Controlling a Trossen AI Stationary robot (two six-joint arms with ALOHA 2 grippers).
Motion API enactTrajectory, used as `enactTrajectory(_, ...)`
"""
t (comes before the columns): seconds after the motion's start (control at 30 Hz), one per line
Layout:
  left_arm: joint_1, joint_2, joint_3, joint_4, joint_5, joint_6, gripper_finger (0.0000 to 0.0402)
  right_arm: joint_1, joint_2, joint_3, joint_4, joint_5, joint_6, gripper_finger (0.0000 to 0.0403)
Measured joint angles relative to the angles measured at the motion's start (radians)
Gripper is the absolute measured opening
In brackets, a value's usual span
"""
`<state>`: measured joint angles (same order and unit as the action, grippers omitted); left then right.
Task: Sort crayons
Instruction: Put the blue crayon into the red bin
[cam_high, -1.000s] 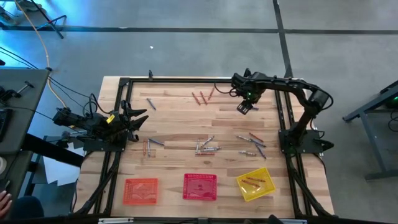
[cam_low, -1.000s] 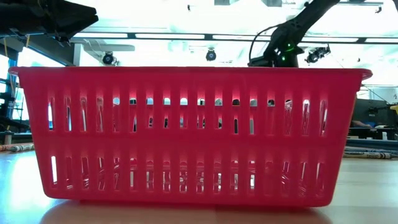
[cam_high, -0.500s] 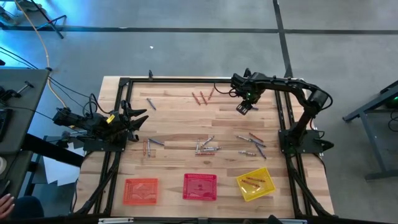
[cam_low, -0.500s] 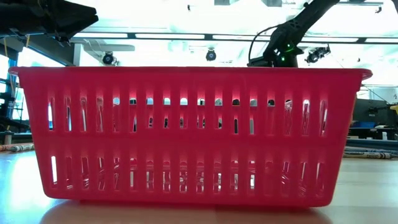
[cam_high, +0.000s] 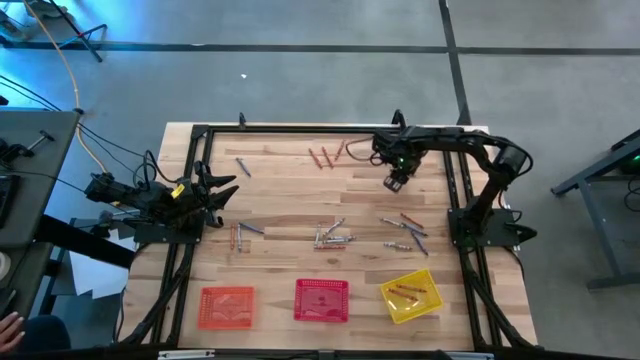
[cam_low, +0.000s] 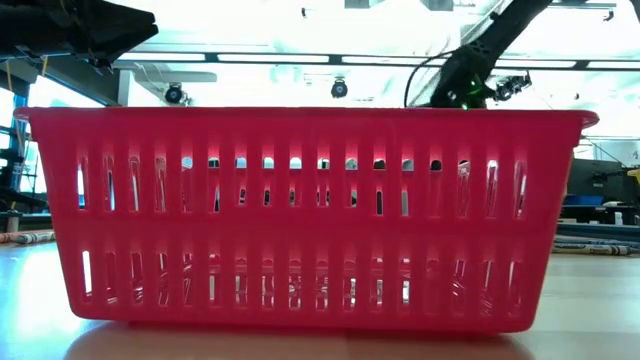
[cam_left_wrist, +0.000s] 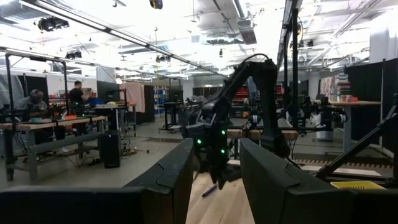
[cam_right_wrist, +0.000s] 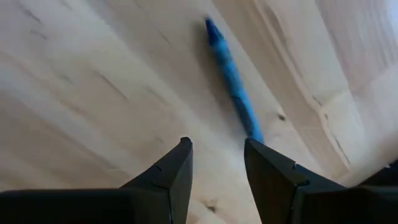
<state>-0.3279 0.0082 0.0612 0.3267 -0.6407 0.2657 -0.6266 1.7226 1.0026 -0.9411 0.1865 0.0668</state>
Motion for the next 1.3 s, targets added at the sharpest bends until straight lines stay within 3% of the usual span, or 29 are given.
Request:
enactTrajectory(0.27, 0.0, 0.0, 0.0, 0.0, 0.0, -0.002, 0.0117, -0.009, -0.001, -0.064, 0.073, 0.031, -0.04, 0.0138)
enactTrajectory(0.8, 0.0, 0.0, 0.0, 0.0, 0.0, -0.01, 0.0117, -0.022, -0.01, 0.021, 0.067, 0.041, -0.096, 0.0138)
enactTrajectory(1.0, 0.0, 0.0, 0.0, 0.0, 0.0, -0.028, 0.0117, -0.056, -0.008, 0.005, 0.148, -0.09, -0.094, 0.0138)
enactTrajectory(1.3, 0.0, 0.0, 0.0, 0.0, 0.0, -0.027, 0.0117, -0.08, -0.008, -0.032, 0.177, -0.107, -0.105, 0.0138)
